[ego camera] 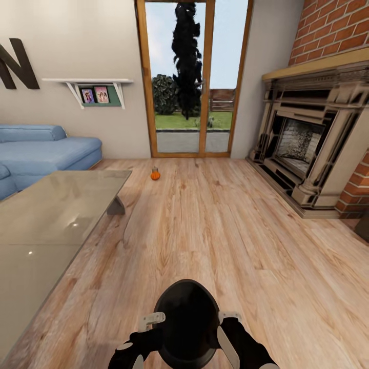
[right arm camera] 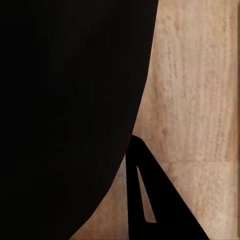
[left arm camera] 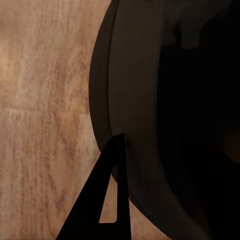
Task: Place each of the two pumpkins and all three candles from the living room inside a cabinet in the living room (use any cabinet), then make sure every cabinet is closed, and position the cauldron so it is next to a table in the living room.
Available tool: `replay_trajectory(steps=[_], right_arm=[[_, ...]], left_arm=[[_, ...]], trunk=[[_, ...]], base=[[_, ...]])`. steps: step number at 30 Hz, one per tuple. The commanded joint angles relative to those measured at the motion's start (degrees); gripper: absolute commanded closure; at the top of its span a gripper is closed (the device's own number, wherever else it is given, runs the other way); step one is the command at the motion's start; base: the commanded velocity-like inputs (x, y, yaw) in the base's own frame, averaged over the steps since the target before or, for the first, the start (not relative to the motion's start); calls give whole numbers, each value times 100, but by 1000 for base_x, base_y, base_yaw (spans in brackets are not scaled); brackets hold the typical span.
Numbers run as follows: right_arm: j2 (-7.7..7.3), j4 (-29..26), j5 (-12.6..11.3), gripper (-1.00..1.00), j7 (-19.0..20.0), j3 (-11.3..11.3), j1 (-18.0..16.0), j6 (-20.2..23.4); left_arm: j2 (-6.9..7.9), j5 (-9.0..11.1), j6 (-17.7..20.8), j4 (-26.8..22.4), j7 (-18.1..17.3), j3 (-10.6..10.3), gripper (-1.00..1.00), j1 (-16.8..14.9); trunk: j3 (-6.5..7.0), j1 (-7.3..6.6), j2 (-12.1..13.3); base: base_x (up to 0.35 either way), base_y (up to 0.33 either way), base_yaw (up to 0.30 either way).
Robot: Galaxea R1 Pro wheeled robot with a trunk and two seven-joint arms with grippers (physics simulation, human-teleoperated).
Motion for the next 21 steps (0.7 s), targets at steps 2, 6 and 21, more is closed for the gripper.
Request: replay_trajectory(steps=[2, 6, 21], right_arm=[[0, -349, -13, 100, 2, -11, -4, -12], [0, -349, -14, 100, 2, -11, -4, -6], [0, -349, -22, 100, 2, -13, -4, -13]], left_arm=[[2, -49, 11, 4, 21, 5, 100, 2], [2, -49, 11, 4, 22, 6, 100, 2], [2, -48, 11, 4, 18, 4, 100, 2]], trunk=[[37, -45, 81], [108, -133, 242], [234, -286, 522]], base=[[0, 0, 0], [0, 0, 0], [0, 0, 0]])
